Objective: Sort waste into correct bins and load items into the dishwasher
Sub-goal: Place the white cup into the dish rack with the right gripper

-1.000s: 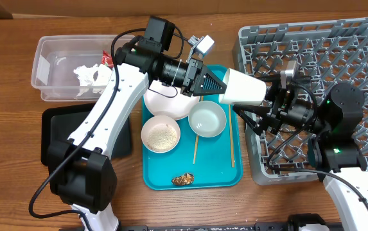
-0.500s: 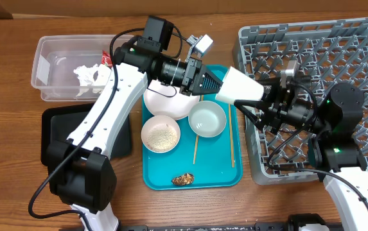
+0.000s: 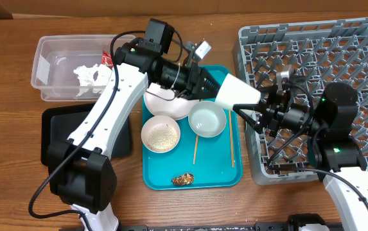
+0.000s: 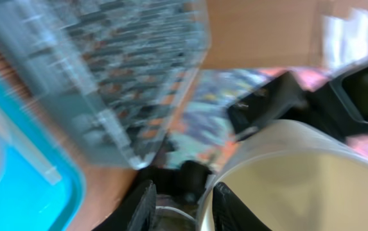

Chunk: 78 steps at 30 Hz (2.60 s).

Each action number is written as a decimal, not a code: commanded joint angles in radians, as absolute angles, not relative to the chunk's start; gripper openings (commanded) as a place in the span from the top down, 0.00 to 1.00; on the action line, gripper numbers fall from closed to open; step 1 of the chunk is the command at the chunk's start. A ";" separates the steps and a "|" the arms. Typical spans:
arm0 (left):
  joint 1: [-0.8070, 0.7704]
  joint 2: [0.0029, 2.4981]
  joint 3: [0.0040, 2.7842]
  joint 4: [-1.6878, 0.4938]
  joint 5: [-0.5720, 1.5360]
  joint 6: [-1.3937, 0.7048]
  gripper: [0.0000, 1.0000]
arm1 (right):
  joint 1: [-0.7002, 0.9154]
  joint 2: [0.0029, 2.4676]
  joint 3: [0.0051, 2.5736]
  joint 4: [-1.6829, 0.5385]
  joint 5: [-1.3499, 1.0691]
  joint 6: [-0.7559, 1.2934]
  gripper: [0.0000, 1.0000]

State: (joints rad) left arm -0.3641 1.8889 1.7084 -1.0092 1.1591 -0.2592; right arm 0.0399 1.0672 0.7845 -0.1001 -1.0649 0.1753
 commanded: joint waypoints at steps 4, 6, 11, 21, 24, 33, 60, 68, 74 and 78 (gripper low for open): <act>-0.343 1.882 1.724 -1.170 0.680 -0.247 0.71 | 0.043 1.063 0.807 -0.348 -0.843 0.167 0.69; -0.314 1.866 1.724 -1.242 0.558 -0.247 0.71 | 0.043 1.061 0.812 -0.434 -0.720 0.167 0.72; -0.262 1.805 1.724 -1.347 0.370 -0.218 0.72 | 0.007 1.061 0.904 -0.591 -0.524 0.168 0.72; -0.253 1.656 1.724 -1.429 -0.153 -0.399 0.73 | -0.226 1.066 1.151 -0.883 -0.006 0.239 0.94; -0.253 1.633 1.724 -1.436 -0.212 -0.463 0.73 | -0.326 1.085 1.197 -0.928 0.078 0.246 0.96; -0.253 1.623 1.724 -1.428 -0.212 -0.469 0.72 | -0.562 1.349 1.401 -1.111 0.127 0.312 0.96; -0.254 1.623 1.724 -1.428 -0.190 -0.472 0.69 | -0.635 1.671 1.447 -1.233 -0.054 0.311 0.00; -0.254 1.623 1.724 -1.428 -0.190 -0.472 0.62 | -0.634 1.670 1.447 -1.245 -0.206 0.246 0.00; -0.254 1.623 1.724 -1.428 -0.190 -0.472 0.38 | -0.584 1.622 1.449 -1.247 -0.455 0.143 0.00; -0.254 1.623 1.724 -1.428 -0.190 -0.472 0.27 | -0.467 1.533 1.460 -1.235 -0.579 0.054 0.00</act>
State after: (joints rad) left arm -0.2489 1.6402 1.7092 -1.4284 -0.1913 -0.4652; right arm -0.5507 1.6367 1.4284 -1.2419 -0.4217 0.1486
